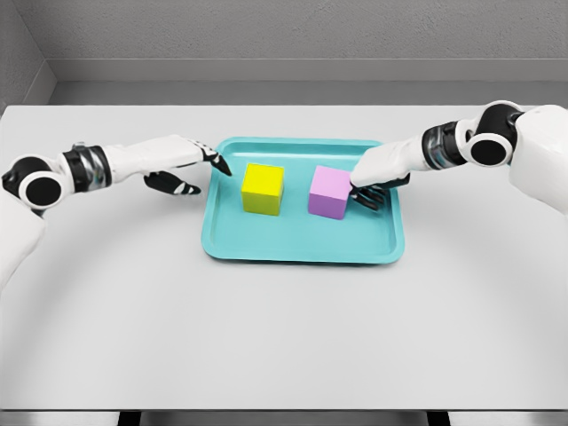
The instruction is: Push two cubes
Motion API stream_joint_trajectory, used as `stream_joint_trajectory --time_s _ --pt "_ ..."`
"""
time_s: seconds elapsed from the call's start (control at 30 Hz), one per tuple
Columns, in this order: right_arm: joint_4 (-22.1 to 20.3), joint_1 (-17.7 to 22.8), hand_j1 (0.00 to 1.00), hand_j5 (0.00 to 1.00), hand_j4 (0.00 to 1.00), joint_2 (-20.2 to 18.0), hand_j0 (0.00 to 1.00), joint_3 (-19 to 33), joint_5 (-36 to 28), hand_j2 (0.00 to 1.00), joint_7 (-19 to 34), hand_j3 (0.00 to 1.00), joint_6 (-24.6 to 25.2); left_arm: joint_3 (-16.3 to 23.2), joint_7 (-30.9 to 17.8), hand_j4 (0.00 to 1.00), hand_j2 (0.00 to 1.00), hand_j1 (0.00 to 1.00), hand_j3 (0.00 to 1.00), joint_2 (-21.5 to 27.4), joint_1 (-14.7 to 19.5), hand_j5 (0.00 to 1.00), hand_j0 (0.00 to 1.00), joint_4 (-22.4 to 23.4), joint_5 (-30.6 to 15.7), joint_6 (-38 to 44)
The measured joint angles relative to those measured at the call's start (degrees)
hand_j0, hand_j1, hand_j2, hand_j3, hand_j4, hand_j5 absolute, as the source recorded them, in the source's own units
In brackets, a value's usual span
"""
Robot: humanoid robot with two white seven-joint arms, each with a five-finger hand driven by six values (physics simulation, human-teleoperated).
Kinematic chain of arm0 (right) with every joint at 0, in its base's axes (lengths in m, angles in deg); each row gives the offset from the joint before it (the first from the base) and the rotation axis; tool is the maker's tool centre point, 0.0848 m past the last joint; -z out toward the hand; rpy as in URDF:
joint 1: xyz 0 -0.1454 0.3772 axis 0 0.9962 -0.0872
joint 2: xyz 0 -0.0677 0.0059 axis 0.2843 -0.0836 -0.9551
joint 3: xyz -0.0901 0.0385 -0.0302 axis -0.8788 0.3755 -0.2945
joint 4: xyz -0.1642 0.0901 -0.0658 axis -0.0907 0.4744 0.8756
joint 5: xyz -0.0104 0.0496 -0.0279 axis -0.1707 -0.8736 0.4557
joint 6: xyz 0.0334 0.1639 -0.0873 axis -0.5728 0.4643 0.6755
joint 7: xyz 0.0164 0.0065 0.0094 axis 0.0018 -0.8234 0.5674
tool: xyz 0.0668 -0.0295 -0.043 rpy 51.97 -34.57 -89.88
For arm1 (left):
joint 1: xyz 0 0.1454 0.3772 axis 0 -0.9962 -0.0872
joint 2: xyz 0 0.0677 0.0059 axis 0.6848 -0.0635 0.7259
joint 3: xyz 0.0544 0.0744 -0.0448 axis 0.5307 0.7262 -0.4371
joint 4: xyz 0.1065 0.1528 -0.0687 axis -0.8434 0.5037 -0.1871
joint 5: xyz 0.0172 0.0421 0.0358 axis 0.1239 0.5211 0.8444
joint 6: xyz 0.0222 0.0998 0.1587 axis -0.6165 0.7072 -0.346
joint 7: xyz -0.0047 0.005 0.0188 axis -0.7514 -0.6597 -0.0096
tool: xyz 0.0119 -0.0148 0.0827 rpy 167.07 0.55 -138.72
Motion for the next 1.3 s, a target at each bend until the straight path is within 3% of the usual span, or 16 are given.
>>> stream_joint_trajectory --time_s 0.27,1.3 --pt "0.1 -0.4 0.13 0.13 0.13 0.3 0.13 0.1 0.7 0.13 0.0 0.13 0.0 0.4 0.0 0.58 0.58 0.58 0.58 -1.9 1.1 0.58 0.58 2.2 0.7 0.0" --pt "2.7 -0.8 0.13 0.13 0.13 3.1 0.13 0.2 2.1 0.13 0.0 0.13 0.0 4.4 0.0 0.59 0.59 0.59 0.59 -4.2 2.1 0.59 0.59 3.2 -0.1 0.1"
